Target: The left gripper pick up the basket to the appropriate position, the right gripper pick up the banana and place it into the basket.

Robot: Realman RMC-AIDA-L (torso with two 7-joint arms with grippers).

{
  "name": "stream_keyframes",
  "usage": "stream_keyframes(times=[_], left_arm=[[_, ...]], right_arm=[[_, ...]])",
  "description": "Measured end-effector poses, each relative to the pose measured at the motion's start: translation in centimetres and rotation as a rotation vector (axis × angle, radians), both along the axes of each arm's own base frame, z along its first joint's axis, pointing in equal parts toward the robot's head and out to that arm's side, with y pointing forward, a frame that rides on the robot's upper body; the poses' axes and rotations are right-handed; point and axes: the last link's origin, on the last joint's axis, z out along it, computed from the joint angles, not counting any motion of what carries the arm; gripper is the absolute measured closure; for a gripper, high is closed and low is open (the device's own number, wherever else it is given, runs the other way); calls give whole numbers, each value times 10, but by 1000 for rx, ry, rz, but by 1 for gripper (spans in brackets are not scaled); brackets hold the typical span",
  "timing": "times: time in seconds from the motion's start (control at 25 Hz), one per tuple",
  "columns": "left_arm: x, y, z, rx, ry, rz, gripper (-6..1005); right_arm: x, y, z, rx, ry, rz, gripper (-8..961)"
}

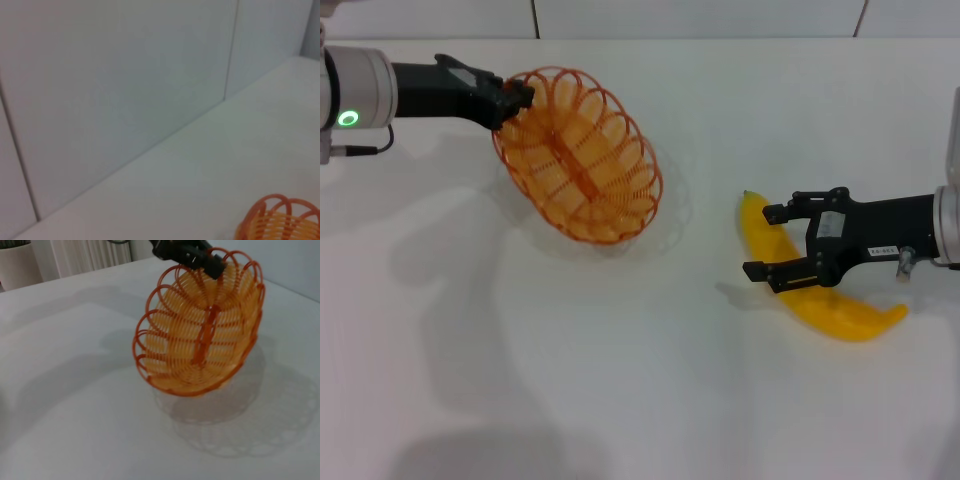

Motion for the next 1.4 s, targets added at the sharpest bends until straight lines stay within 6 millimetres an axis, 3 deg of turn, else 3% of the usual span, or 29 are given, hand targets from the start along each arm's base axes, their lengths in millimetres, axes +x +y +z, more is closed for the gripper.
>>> stream_keyframes(times=[0.48, 1.4], left_arm=[[-26, -4, -13, 71, -96, 92, 923], [-50, -11, -32, 176, -257, 197, 922]], right_arm=[[-2, 1, -2, -10, 0, 5, 76], [-8, 2, -3, -29, -1, 16, 76]])
